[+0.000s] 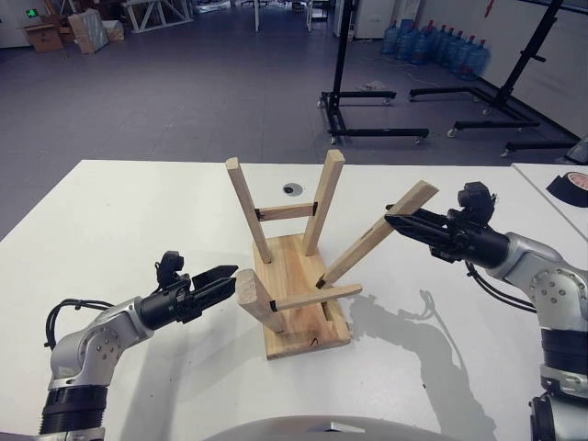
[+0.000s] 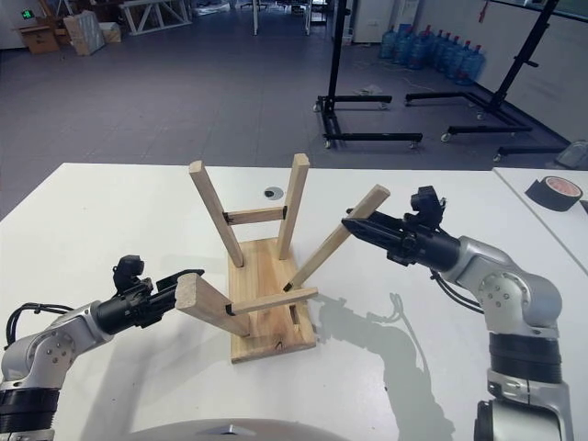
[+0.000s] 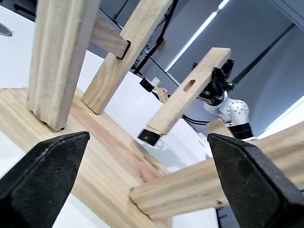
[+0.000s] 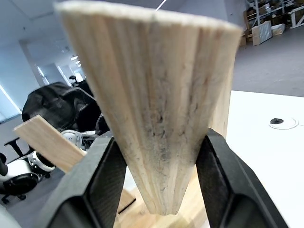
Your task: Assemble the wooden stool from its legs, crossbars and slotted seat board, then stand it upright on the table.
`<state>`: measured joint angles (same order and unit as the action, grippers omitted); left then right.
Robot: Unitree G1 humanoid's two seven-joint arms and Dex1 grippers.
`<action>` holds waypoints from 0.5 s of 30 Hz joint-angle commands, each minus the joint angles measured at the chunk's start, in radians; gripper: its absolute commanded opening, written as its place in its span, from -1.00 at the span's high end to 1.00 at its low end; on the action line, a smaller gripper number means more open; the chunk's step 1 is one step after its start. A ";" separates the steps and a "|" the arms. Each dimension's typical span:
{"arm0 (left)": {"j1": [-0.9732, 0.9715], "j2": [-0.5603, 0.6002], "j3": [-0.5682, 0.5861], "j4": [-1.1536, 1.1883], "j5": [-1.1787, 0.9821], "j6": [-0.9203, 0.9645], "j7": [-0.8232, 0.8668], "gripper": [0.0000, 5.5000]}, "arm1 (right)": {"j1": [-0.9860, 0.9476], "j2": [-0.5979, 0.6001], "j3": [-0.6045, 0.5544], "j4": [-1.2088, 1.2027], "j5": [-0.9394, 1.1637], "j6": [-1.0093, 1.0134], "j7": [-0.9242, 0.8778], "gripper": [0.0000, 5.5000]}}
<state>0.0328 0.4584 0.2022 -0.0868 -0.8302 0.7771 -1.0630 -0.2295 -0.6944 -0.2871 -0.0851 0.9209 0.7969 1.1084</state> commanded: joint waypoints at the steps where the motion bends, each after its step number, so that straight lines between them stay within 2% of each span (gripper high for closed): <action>1: 0.044 -0.001 -0.047 -0.045 0.100 -0.088 0.060 -0.66 | 0.024 -0.051 0.019 -0.035 -0.044 -0.057 0.077 0.26; 6: 0.087 0.049 -0.153 -0.090 0.251 -0.200 0.063 -0.66 | 0.042 -0.083 0.037 -0.035 -0.069 -0.100 0.174 0.26; 15: 0.062 0.036 -0.196 -0.043 0.298 -0.258 0.088 -0.66 | -0.029 -0.125 0.133 0.036 -0.147 -0.168 0.306 0.26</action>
<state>0.1102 0.4886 0.0131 -0.1440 -0.5464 0.5320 -0.9795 -0.2366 -0.8081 -0.1844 -0.0625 0.8159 0.6506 1.4034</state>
